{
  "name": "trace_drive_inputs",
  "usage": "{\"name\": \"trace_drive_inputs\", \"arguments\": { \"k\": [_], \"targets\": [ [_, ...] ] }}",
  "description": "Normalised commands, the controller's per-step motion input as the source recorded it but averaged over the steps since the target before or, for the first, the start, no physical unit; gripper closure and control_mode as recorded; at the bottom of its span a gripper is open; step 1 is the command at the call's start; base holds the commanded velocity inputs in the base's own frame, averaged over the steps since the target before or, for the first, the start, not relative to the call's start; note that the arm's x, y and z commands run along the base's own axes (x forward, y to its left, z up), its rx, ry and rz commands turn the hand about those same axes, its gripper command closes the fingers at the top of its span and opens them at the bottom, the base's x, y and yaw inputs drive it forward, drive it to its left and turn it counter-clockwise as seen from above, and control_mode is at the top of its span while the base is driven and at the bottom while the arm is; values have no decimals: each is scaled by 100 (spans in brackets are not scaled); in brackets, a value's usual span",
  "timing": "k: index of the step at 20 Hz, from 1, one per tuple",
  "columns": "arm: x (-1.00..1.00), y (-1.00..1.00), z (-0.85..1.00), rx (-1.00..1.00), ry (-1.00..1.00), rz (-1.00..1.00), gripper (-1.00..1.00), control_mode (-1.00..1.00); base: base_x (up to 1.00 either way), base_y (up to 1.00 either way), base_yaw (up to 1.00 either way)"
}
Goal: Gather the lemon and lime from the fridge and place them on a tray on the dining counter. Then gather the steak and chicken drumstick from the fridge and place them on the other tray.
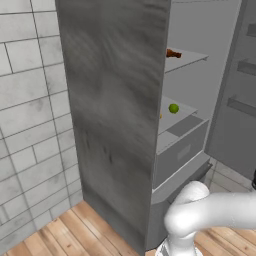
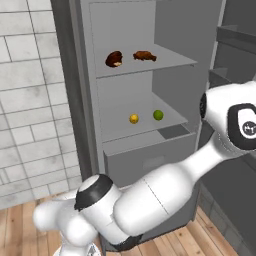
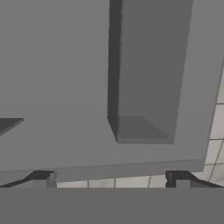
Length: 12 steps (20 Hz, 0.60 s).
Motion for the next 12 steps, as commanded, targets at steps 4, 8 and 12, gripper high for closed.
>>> {"name": "trace_drive_inputs", "arguments": {
  "k": [4, 8, 12],
  "targets": [
    [-17, 36, 12, -1, 0, 10, -100, -100, 0, 0, 0],
    [-35, 78, 0, -2, 0, 8, -100, -100, 0, 0, 0],
    [-32, 97, 1, -2, 1, 5, -100, -100, 0, 0, 0]
  ]
}}
